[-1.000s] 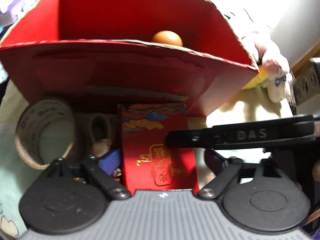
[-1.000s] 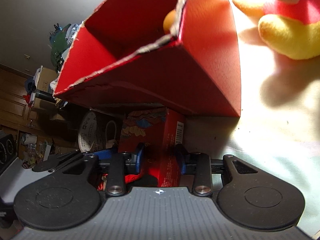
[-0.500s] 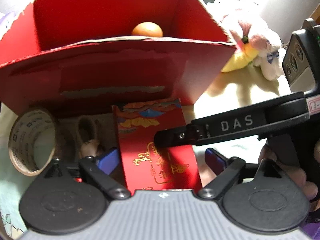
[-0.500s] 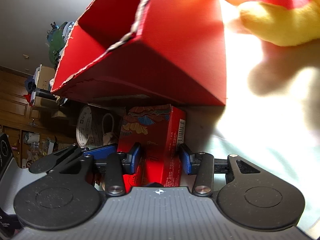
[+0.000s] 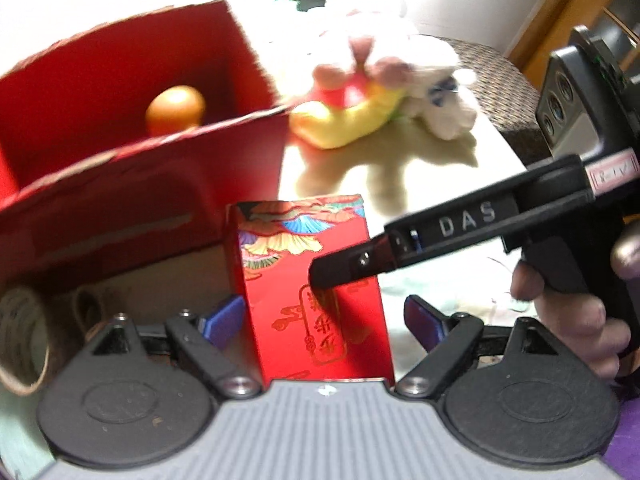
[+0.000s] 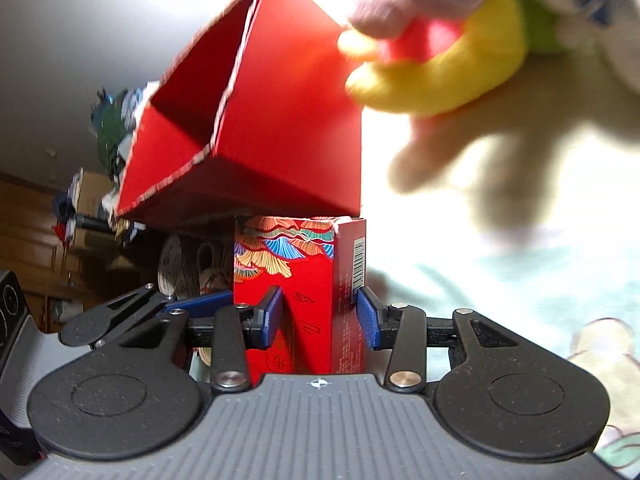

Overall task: Organize objects
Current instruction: 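Lift the red gift packet upright with the right gripper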

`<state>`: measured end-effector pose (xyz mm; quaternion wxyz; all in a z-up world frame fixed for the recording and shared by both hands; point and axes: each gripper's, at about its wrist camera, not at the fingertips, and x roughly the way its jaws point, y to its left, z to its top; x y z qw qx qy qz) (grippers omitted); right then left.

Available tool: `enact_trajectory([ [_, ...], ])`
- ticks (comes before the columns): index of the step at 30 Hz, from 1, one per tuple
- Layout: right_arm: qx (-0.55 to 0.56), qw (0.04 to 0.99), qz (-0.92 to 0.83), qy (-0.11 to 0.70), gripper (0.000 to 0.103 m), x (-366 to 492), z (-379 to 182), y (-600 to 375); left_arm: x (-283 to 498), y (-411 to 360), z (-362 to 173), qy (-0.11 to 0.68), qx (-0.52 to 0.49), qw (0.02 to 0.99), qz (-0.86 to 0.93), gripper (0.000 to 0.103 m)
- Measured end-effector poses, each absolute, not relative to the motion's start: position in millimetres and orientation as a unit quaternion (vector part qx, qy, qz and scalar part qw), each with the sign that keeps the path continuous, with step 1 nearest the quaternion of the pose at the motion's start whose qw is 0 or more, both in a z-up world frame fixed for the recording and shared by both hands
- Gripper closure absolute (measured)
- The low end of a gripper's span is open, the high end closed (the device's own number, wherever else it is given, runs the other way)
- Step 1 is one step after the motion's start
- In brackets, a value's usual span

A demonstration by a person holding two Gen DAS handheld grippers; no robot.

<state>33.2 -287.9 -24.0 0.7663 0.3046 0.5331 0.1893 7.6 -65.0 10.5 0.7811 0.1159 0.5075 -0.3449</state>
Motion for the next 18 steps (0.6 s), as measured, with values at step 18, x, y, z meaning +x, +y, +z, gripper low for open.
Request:
enact_trajectory([
  [18,0.293,0.858,0.137,0.400,0.060,5,50,-321,-13,-120,75,0.386,0.131,0.799,-0.442,0.017],
])
